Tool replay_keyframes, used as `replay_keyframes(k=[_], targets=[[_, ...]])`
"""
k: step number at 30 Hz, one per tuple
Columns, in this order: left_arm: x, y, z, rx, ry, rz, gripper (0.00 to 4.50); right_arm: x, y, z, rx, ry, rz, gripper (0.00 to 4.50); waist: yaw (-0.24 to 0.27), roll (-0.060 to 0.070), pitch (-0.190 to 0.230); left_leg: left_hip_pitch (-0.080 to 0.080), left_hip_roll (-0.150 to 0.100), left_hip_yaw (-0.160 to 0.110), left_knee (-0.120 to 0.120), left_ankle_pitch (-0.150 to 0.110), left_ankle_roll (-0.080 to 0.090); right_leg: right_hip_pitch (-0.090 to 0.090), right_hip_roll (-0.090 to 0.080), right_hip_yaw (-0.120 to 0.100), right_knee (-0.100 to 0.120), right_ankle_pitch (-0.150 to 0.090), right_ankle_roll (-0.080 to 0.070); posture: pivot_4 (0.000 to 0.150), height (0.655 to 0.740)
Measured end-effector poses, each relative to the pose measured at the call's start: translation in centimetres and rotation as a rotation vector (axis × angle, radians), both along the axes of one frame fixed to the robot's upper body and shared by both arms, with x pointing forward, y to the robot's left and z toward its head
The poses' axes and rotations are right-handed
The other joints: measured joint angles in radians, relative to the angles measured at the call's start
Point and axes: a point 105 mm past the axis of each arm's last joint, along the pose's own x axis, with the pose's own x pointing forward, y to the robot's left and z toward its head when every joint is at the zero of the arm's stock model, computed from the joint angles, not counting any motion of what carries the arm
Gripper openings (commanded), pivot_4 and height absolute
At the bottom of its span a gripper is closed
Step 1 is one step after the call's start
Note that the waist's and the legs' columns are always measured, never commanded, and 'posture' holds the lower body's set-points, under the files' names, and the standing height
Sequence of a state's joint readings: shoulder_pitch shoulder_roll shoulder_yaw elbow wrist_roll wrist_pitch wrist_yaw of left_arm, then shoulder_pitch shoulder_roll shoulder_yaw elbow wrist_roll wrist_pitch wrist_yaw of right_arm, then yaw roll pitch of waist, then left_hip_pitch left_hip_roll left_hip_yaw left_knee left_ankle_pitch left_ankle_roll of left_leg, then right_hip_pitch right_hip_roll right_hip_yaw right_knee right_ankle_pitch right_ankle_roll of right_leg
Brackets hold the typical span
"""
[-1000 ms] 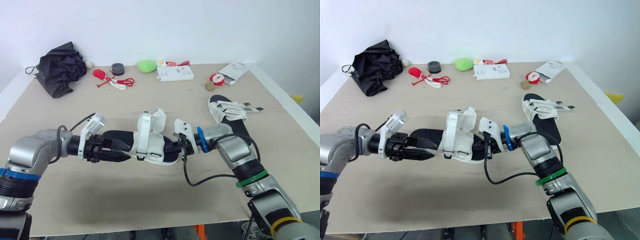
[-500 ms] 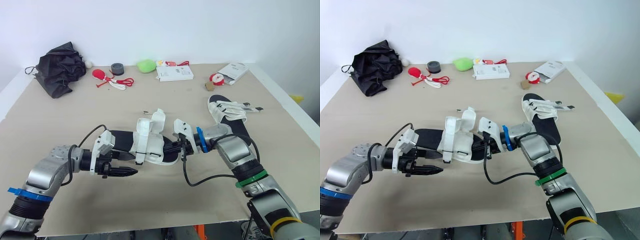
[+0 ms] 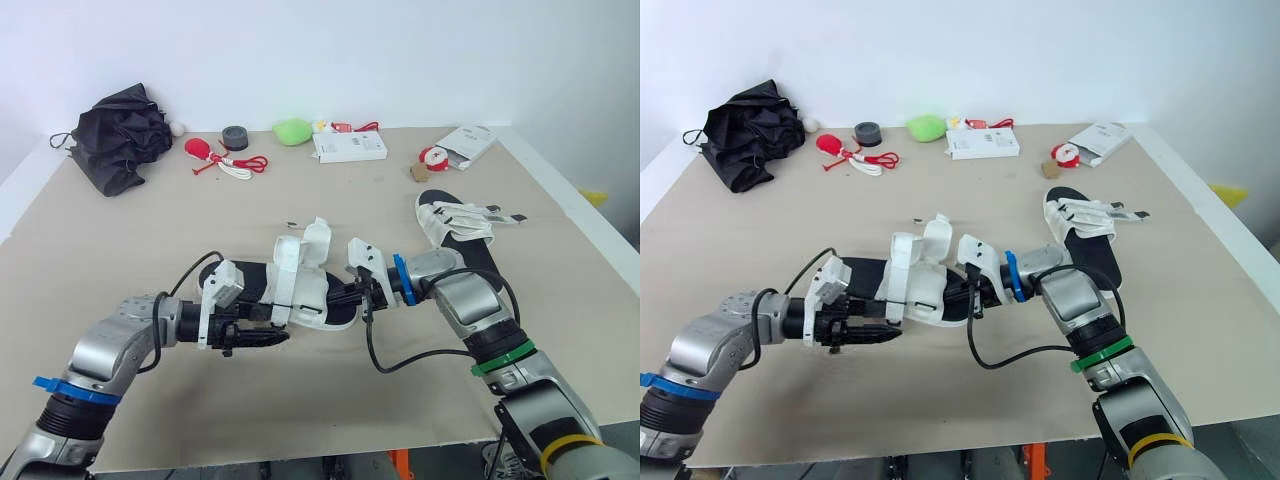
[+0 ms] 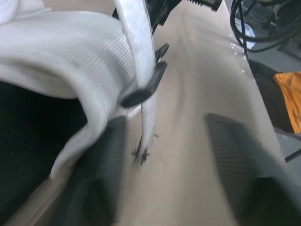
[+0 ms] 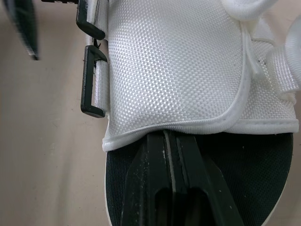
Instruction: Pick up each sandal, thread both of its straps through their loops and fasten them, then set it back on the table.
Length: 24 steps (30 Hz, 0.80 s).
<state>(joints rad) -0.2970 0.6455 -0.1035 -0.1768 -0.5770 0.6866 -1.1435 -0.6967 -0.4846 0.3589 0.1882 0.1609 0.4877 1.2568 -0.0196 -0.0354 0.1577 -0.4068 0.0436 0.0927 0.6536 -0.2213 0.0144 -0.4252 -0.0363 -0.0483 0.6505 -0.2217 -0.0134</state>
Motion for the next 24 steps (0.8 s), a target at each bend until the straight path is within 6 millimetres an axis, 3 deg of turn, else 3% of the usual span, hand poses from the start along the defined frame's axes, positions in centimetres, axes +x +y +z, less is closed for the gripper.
replay_keyframes(k=[3, 8, 13, 16, 19, 24], targets=[[-0.1, 0.0, -0.1, -0.001, 0.017, -0.001, 0.05, 0.0, 0.0, 0.0, 0.000, 0.000, 0.000, 0.00, 0.000, 0.000, 0.000, 0.000, 0.000, 0.000, 0.000, 0.000, 0.000, 0.000, 0.000, 0.000, 0.000, 0.000, 0.000, 0.150, 0.7400], [-1.0, 0.3, -0.3, 0.040, 0.065, -0.024, 0.05, -0.1, 0.1, 0.1, 0.000, -0.003, 0.003, 0.00, -0.001, 0.000, 0.000, 0.000, 0.000, 0.000, 0.000, 0.000, -0.001, 0.000, 0.000, 0.000, 0.000, 0.000, 0.000, 0.150, 0.7400], [-5.0, 1.9, -0.8, 0.177, 0.229, -0.198, 0.05, -0.1, 0.1, 0.1, 0.000, -0.003, 0.009, 0.00, -0.001, 0.000, 0.000, 0.000, 0.002, -0.001, -0.001, -0.001, -0.002, -0.001, 0.002, 0.000, 0.000, -0.002, -0.003, 0.150, 0.7400], [-6.4, 2.1, -0.3, 0.202, 0.262, -0.287, 0.05, -0.1, 0.1, 0.0, -0.001, -0.001, 0.010, 0.00, 0.001, 0.000, 0.000, 0.000, 0.002, -0.001, -0.001, -0.001, -0.002, -0.001, 0.002, 0.000, 0.000, -0.004, -0.006, 0.150, 0.7400], [-6.4, 1.1, 1.1, 0.122, 0.302, -0.312, 0.05, 0.0, 0.0, 0.0, -0.005, -0.003, 0.010, 0.00, 0.001, 0.000, 0.000, 0.000, 0.002, -0.001, 0.000, -0.001, -0.002, 0.000, 0.002, 0.000, 0.000, -0.004, -0.005, 0.150, 0.7400], [-4.5, -1.3, 6.2, -0.119, 0.306, -0.294, 0.05, 0.0, 0.2, 0.1, -0.008, -0.006, 0.016, 0.00, -0.001, 0.000, 0.001, 0.000, 0.002, -0.001, 0.001, -0.001, -0.002, 0.001, 0.004, 0.001, 0.000, -0.001, 0.001, 0.150, 0.7400]])
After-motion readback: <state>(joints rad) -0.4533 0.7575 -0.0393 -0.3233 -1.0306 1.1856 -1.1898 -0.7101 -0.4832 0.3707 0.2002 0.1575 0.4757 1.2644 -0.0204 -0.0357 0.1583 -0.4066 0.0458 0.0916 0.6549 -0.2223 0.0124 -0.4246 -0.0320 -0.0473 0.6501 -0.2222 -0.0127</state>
